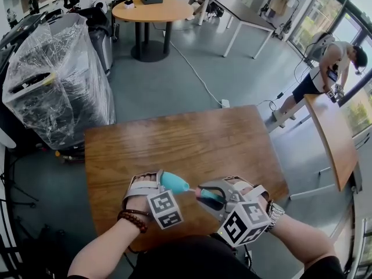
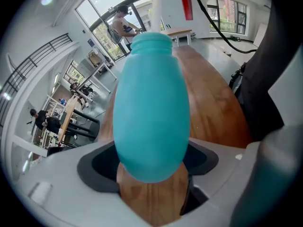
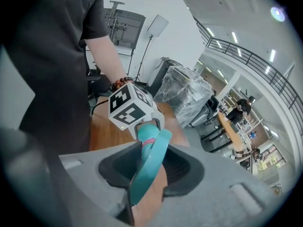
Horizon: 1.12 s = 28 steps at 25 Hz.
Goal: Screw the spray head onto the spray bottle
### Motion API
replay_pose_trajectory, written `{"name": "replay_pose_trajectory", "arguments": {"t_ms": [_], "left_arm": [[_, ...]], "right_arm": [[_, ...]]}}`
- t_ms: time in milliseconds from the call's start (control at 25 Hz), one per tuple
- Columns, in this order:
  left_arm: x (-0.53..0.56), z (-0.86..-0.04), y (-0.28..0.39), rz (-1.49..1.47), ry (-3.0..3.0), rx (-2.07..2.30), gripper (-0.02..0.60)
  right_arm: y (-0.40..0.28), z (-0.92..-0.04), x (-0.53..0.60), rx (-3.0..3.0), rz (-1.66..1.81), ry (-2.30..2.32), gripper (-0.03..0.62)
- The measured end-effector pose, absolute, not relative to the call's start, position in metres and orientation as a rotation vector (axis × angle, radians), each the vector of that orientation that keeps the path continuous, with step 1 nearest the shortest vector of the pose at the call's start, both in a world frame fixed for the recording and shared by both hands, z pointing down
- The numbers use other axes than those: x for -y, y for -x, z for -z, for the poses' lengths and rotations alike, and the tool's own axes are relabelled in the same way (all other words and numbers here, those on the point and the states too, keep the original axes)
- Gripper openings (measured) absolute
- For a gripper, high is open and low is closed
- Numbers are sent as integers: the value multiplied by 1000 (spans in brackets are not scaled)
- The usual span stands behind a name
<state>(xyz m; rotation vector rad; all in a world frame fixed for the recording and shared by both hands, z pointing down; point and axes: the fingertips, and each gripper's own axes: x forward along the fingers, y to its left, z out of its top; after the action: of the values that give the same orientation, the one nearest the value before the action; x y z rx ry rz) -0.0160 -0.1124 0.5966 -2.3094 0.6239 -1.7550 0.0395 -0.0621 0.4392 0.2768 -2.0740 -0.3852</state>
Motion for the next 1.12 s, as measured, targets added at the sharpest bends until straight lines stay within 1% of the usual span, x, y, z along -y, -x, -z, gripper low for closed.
{"name": "replay_pose_trajectory", "arguments": {"t_ms": [360,760,1000,1120], "left_arm": [[98,-585,-3,1760,2301,-551,422],[87,-571,-14,1724,2301,-532,420],[93,-562,-12,1662,2266,-583,414],[98,-558,-11,1640,2238,-622,410]], "right_arm": [[-39,-465,58,2033,403,-232,124],[-41,-468,53,2026,421,-209,124],[-39,-462,54,2073,362,-207,124],[-40,-461,57,2103,257,-238,124]]}}
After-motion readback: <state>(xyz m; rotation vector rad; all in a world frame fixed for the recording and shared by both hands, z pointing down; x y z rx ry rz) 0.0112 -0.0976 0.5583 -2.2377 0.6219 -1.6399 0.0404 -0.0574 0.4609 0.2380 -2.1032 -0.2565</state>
